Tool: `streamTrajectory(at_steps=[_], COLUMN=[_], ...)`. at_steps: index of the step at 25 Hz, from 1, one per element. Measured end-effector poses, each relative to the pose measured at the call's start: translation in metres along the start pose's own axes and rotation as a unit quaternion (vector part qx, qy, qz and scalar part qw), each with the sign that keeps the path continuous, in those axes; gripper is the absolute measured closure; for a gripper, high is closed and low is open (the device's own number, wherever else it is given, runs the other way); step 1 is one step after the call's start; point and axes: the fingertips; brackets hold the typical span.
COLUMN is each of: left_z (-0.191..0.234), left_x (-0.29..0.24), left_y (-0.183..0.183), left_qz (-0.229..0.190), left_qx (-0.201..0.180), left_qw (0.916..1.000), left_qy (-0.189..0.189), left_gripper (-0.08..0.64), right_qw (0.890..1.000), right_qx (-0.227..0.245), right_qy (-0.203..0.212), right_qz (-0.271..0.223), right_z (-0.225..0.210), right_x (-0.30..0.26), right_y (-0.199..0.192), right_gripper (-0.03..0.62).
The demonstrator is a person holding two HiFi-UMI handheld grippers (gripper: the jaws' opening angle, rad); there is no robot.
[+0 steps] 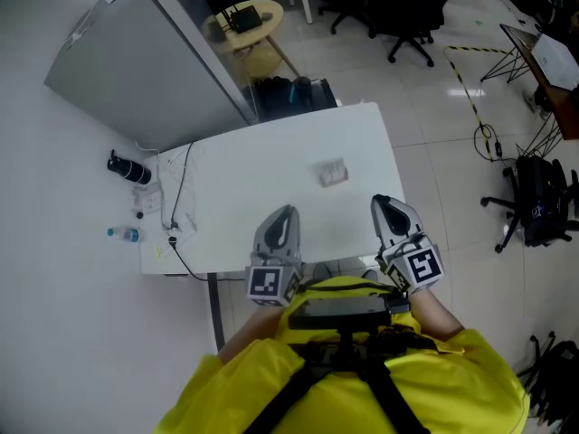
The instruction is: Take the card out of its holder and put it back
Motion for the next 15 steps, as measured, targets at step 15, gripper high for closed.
streamTrajectory(at_steps=[15], left_z=[-0.007], left_x=[0.007], left_y=[-0.003], left_qz=[0.015], left_qx=[-0.004], left_qw=[0.9999], left_qy=[0.003], left_gripper=[0.529], right_qw=[1.0], right_qx=[-0.006], right_qy=[-0.009], right_qz=[0.011], right_z=[-0.002], right_x=[0.005], right_y=[-0.012], right_gripper=[0.589])
Point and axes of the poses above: the fingertips, and each gripper's own axes: x backward along the fingers, z to its left, y out of its top, and after that the axes turned 14 degrees about -z, right-handed
